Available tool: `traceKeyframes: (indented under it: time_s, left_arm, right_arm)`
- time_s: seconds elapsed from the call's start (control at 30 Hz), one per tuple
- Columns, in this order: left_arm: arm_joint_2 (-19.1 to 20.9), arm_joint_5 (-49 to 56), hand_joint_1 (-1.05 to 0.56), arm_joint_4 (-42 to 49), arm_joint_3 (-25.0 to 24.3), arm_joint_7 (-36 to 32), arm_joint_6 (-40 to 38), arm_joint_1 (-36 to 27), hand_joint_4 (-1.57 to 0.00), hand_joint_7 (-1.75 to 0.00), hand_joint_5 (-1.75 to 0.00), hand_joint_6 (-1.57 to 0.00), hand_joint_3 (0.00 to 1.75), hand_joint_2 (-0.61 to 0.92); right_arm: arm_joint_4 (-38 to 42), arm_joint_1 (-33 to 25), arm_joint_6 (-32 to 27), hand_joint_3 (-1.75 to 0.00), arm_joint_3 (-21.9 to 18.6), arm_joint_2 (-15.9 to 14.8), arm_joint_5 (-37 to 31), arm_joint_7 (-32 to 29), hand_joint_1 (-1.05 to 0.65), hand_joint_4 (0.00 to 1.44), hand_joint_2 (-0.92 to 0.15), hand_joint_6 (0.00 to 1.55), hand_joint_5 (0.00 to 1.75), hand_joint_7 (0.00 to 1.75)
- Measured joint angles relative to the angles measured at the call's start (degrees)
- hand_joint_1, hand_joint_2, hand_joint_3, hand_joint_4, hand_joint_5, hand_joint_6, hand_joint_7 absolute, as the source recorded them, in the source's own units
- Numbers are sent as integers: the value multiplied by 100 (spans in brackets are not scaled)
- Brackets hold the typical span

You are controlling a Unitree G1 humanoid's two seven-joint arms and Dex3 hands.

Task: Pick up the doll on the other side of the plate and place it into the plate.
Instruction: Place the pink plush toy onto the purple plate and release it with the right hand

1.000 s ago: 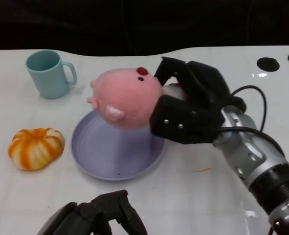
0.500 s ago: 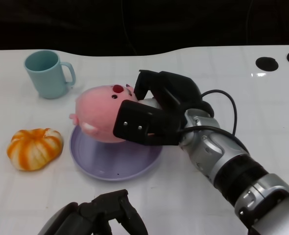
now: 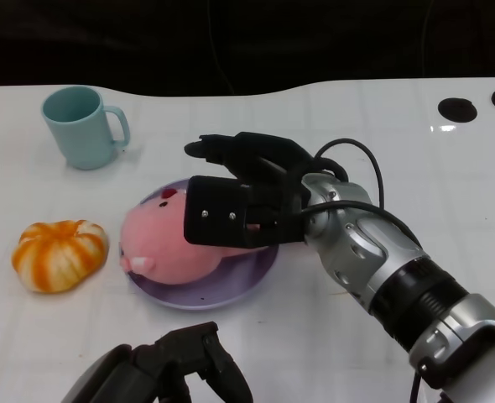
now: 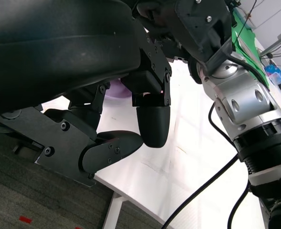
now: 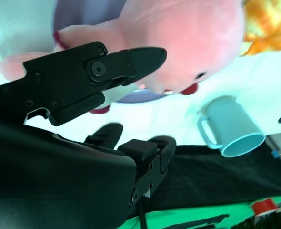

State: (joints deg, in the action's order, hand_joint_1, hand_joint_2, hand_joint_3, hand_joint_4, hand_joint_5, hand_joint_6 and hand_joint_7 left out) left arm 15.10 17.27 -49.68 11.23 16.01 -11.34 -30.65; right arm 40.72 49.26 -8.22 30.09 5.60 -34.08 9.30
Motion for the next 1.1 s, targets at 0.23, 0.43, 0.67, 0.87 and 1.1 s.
traceKeyframes:
  time_s: [0.23, 0.43, 0.67, 0.87, 1.1]
  left_arm:
    - [19, 0, -24, 3, -17, 0, 16, 27, -66, -129, -173, -62, 85, 69]
    - [30, 7, -24, 26, -7, -1, 37, 77, -67, -129, -174, -62, 85, 69]
    - [41, 3, -23, 49, -20, -2, 53, 86, -68, -129, -174, -62, 85, 69]
    - [53, -31, -23, 71, -75, 0, 61, 134, -67, -129, -174, -62, 86, 68]
    - [71, -141, -24, 162, -117, 1, 60, 213, -68, -129, -175, -62, 85, 69]
  right_arm:
    - [-1202, -251, -610, -21, 39, -313, -31, 878, -80, 0, -92, 7, 17, 1]
    - [-2373, -672, -768, -24, 7, -722, -15, 1209, -78, 2, -92, 7, 18, 1]
    - [-3784, -1787, -226, -32, -298, -1277, 210, 1061, -69, 5, -92, 28, 66, 11]
    - [-4704, -2562, -202, -28, -675, -1509, 352, 1025, -63, 24, -92, 47, 83, 20]
    - [-5644, -3492, -566, -20, -1073, -1479, 936, 1101, -53, 42, -92, 60, 103, 28]
